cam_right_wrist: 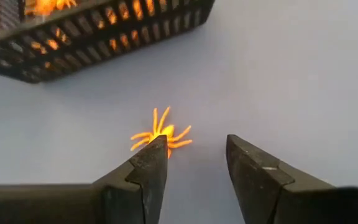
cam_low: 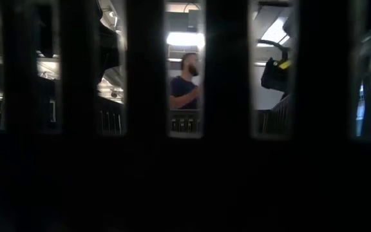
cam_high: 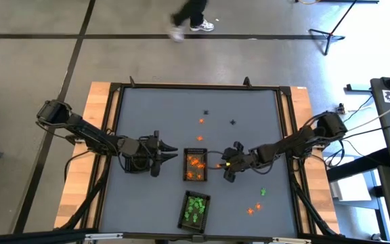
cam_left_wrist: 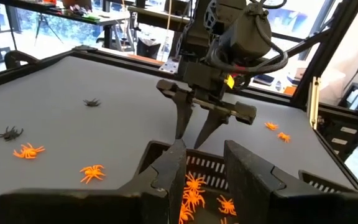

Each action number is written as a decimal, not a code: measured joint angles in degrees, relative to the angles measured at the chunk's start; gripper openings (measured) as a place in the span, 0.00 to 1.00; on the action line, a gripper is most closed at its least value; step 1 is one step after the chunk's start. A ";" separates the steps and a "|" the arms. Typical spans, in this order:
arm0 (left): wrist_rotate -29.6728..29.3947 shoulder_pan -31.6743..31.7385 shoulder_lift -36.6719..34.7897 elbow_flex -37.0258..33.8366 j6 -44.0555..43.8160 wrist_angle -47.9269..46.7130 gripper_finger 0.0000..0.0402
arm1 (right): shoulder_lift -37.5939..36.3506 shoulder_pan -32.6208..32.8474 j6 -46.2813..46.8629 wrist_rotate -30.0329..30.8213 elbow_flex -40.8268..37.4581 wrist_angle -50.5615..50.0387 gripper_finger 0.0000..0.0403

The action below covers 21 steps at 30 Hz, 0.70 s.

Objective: Sort Halloween decoration
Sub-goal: Put the orange spider toy into the top right black basket

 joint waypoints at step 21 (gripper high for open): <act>-0.02 0.02 0.00 0.00 0.17 -0.09 0.25 | 4.29 -0.02 -0.88 -1.27 0.09 4.94 0.16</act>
